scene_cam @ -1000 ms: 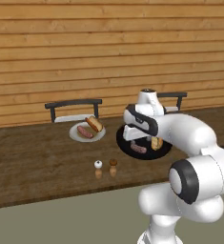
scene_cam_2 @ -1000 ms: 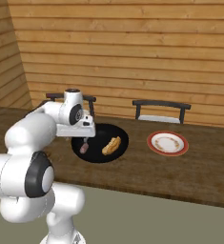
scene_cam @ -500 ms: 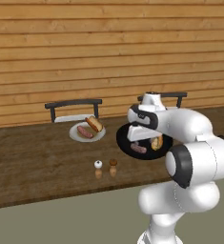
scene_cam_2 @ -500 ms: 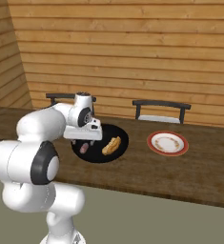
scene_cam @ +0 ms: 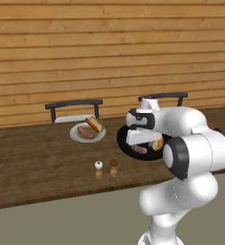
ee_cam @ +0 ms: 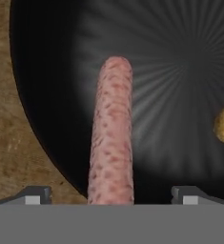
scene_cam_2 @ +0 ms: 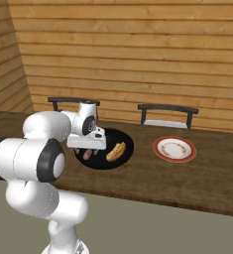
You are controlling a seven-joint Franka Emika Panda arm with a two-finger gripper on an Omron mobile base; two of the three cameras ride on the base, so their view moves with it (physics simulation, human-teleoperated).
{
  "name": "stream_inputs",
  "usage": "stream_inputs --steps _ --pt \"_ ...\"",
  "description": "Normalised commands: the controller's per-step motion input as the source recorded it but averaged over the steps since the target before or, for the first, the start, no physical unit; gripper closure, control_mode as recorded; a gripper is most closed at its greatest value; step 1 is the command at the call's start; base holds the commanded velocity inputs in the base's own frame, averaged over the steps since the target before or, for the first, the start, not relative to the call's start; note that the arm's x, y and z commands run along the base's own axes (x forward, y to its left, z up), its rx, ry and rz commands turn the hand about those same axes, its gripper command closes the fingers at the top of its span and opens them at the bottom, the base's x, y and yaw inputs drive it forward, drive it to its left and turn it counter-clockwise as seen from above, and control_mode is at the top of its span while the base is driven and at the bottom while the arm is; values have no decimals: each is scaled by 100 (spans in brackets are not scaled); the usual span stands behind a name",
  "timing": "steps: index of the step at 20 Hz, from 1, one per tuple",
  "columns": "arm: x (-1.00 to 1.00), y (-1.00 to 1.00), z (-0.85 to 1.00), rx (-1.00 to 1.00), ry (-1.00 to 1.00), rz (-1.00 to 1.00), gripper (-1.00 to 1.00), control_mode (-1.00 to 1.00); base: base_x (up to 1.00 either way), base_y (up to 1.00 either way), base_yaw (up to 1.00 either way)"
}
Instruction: Place one bun and one sausage from the bowl on each plate.
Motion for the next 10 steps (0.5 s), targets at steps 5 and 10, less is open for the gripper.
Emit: stream_inputs --steps 5,10 --pt "0 0 -26 0 0 -1 -100 -100 0 0 0" --pt "0 0 -21 0 0 -1 -100 -100 0 0 0"
